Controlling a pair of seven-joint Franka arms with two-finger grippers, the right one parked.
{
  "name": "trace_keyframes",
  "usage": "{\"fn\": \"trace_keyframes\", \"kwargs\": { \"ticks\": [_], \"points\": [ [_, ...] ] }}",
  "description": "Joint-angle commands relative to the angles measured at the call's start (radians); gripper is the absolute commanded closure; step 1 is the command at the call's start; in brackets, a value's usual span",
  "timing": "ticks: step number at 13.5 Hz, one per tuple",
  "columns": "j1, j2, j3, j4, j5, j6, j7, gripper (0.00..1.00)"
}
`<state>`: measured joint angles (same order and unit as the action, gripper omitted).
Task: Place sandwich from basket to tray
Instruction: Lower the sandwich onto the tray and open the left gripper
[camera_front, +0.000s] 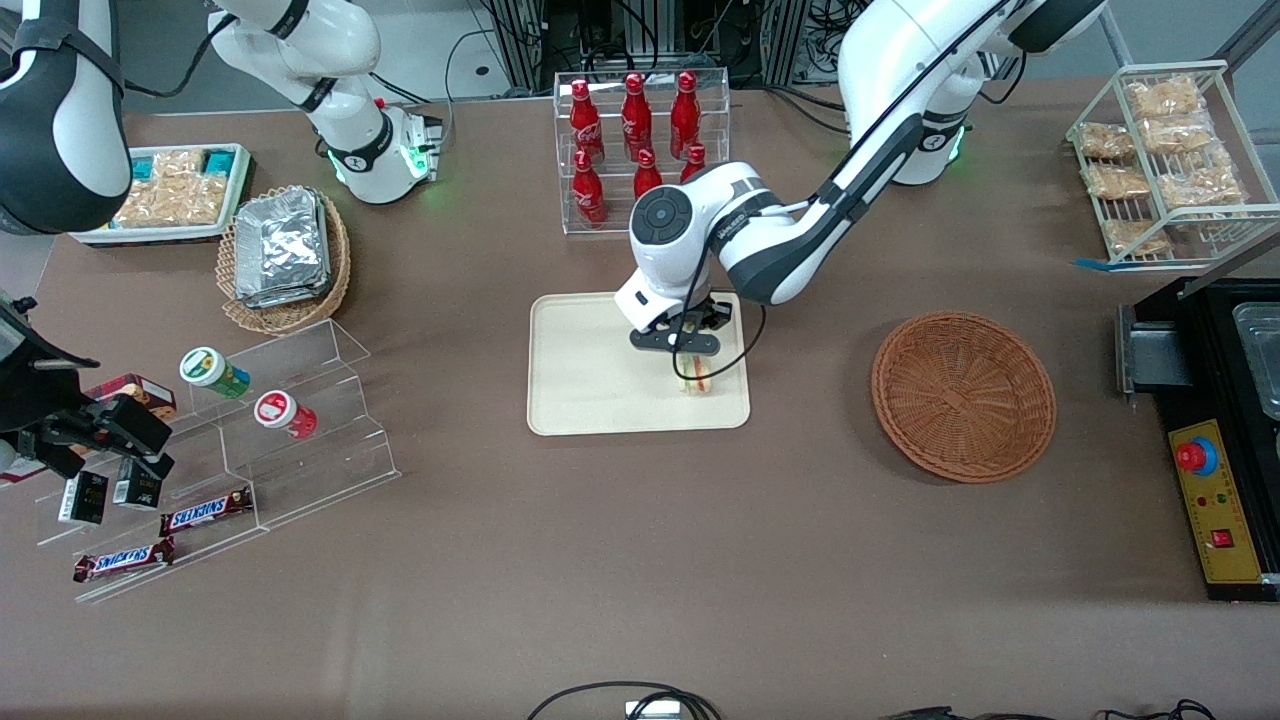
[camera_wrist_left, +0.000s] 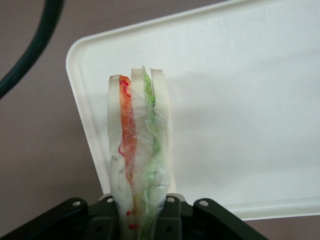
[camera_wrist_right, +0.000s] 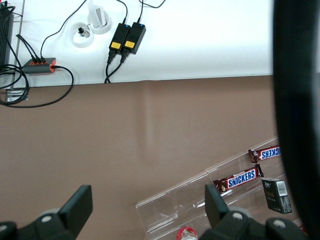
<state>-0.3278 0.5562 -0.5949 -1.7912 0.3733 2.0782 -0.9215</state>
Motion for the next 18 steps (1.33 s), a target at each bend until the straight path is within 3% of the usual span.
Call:
{"fn": "trace_keyframes", "kwargs": {
  "ticks": [1,6,8,15,17,18],
  "points": [
    [-0.022,0.047,0.007,0.027,0.024,-0.003,-0.033,0.94],
    [-0.024,0.074,0.007,0.021,0.024,-0.003,-0.034,0.93],
    [-0.024,0.082,0.009,0.019,0.024,-0.004,-0.033,0.83],
    [-0.024,0.1,0.01,0.019,0.038,-0.009,-0.028,0.21],
    [-0.02,0.097,0.01,0.027,0.042,-0.015,-0.03,0.11],
    [-0.014,0.094,0.01,0.032,0.041,-0.018,-0.031,0.1]
  ]
}}
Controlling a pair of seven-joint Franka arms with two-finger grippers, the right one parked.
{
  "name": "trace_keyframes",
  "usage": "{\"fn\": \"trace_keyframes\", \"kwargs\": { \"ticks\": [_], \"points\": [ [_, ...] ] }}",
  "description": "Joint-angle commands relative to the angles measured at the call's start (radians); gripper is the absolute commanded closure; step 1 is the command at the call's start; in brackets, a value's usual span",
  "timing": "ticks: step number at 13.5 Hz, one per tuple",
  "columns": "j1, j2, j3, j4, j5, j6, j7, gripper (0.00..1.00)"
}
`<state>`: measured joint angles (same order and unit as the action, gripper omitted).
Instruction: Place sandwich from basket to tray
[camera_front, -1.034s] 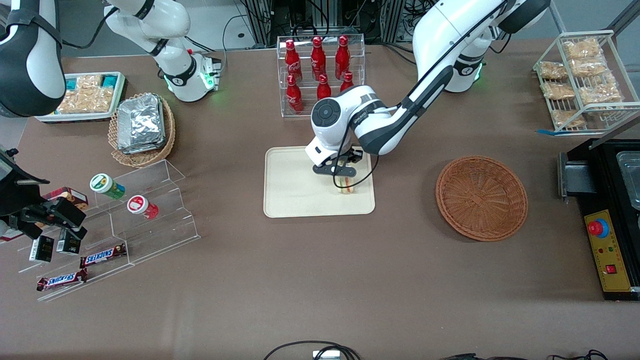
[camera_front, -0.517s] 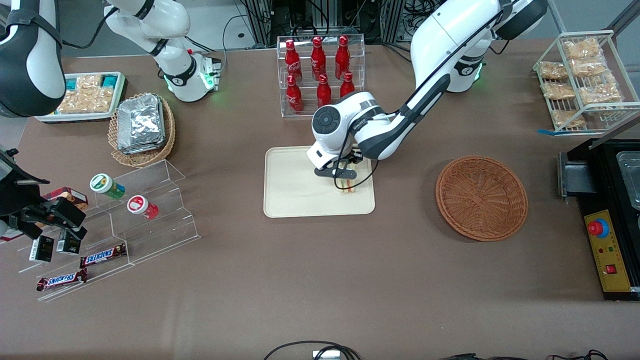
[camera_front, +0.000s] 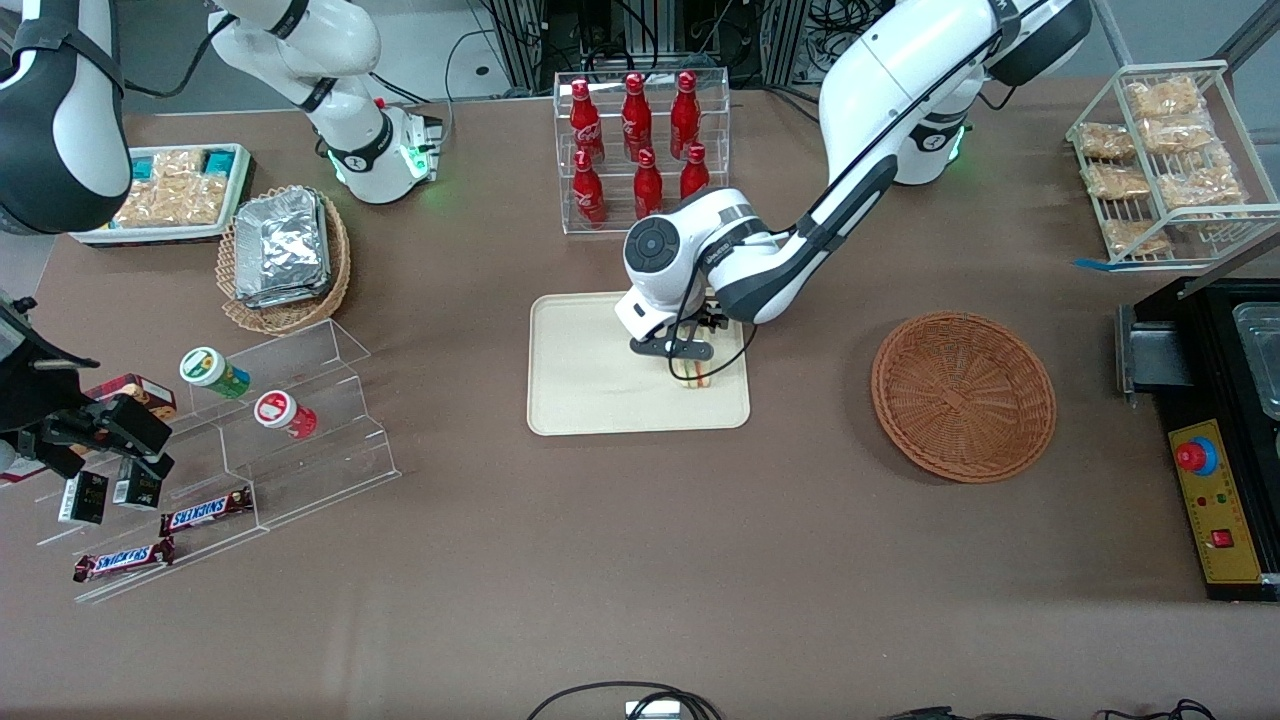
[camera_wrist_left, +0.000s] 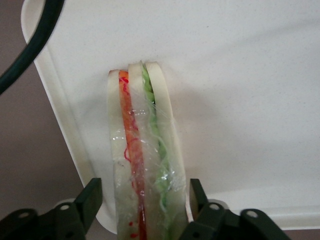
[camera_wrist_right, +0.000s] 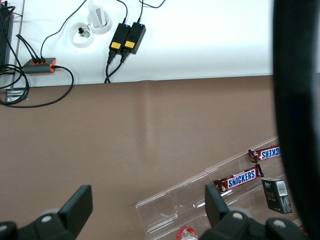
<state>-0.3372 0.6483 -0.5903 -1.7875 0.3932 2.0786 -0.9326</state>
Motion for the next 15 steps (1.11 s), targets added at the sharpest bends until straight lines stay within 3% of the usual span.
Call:
{"fn": "trace_keyframes", "kwargs": {
  "ticks": [1,3,9,15],
  "points": [
    [0.0,0.001,0.012,0.039,0.019,-0.018,-0.031,0.1],
    [0.006,-0.006,0.061,0.083,0.015,-0.049,-0.066,0.01],
    [0.127,-0.021,0.083,0.299,0.007,-0.254,-0.072,0.01],
    [0.334,-0.14,0.086,0.312,0.021,-0.327,-0.054,0.0]
  ]
}}
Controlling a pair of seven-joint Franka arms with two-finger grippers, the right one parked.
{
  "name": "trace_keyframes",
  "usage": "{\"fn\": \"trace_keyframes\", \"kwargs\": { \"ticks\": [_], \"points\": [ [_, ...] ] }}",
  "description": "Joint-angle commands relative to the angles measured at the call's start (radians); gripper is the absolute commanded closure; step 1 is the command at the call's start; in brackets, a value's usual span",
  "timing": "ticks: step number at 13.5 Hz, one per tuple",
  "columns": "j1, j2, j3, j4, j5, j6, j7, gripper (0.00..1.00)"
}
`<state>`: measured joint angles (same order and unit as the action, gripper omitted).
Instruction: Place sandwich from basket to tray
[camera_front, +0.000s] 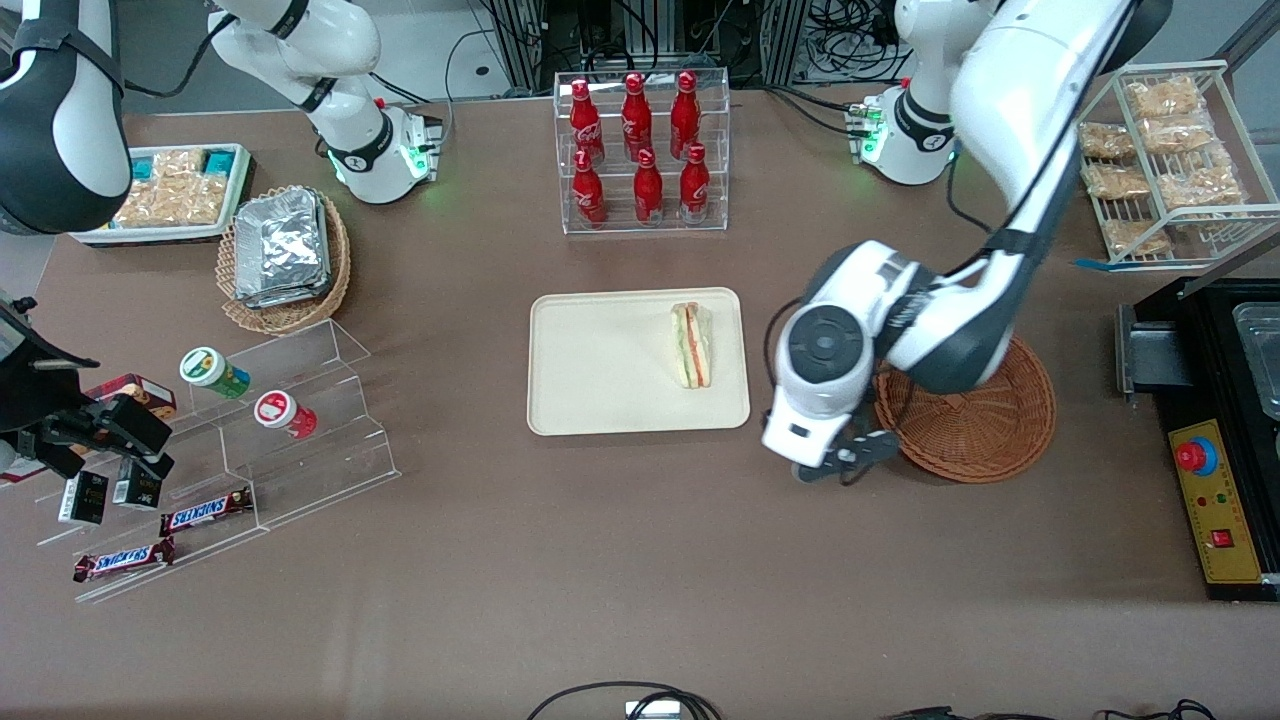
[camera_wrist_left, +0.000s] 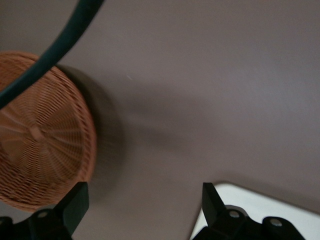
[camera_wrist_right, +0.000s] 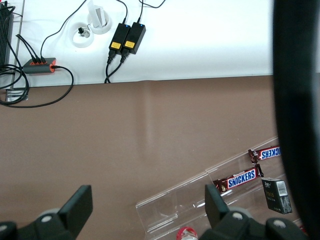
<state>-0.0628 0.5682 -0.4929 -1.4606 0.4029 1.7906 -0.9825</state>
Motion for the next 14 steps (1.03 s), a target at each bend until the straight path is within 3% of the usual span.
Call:
{"fn": "trace_keyframes", "kwargs": {
  "ticks": [1,11,12,14],
  "points": [
    [0.076,-0.077,-0.01,-0.014,0.013,-0.065,0.007,0.0],
    [0.192,-0.226,-0.004,-0.047,-0.004,-0.171,0.232,0.0],
    [0.19,-0.255,0.026,-0.067,-0.021,-0.171,0.26,0.0],
    [0.178,-0.313,0.111,-0.084,-0.126,-0.171,0.37,0.0]
  ]
}}
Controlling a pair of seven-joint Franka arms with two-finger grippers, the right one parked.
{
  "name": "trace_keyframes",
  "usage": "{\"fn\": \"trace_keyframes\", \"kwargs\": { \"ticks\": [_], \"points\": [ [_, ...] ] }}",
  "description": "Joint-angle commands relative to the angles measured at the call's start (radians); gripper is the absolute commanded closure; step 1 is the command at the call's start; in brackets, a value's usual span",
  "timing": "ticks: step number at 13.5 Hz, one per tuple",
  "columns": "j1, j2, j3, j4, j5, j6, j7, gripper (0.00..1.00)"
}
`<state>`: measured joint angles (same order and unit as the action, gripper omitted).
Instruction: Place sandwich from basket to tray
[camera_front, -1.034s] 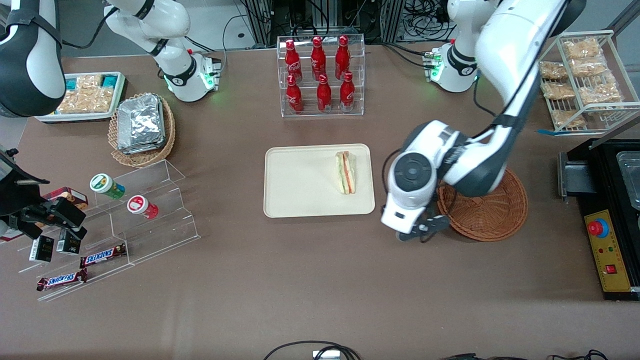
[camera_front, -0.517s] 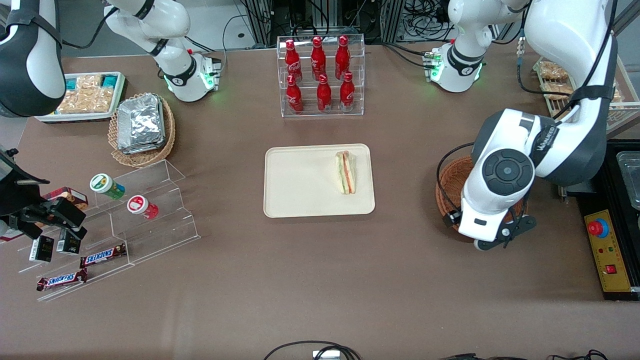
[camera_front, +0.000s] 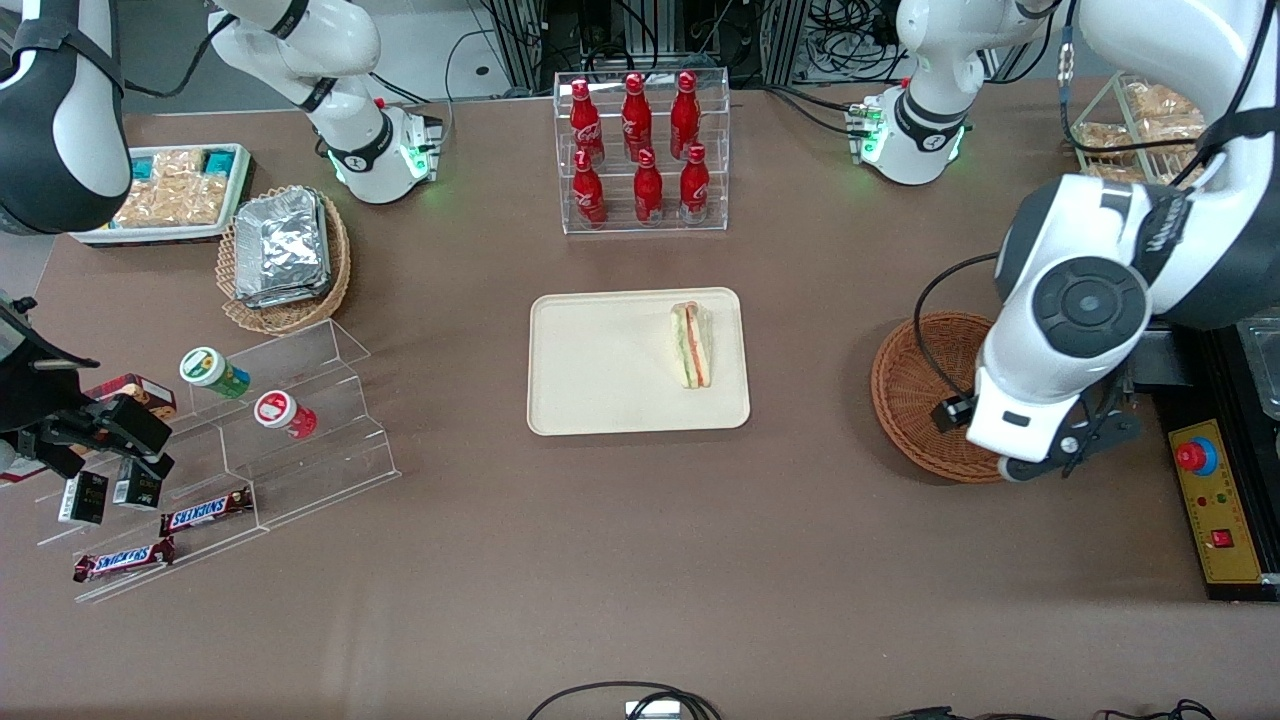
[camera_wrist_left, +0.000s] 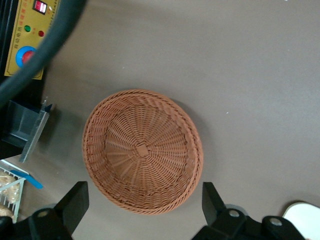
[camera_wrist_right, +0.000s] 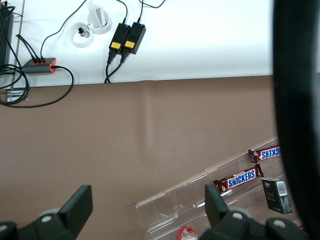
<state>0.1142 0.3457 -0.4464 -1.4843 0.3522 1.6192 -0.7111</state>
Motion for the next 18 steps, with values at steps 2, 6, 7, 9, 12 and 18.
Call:
{"fn": "trace_keyframes", "kwargs": {
  "ticks": [2,6,7,9,12,18],
  "points": [
    [0.001,-0.149,0.107,-0.088,-0.105,-0.001,0.194,0.0],
    [0.002,-0.296,0.216,-0.189,-0.261,-0.019,0.428,0.0],
    [0.002,-0.318,0.233,-0.189,-0.277,-0.062,0.49,0.0],
    [0.002,-0.361,0.262,-0.188,-0.282,-0.123,0.623,0.0],
    [0.002,-0.378,0.305,-0.168,-0.364,-0.159,0.755,0.0],
    [-0.021,-0.387,0.302,-0.166,-0.351,-0.15,0.828,0.0]
  ]
}}
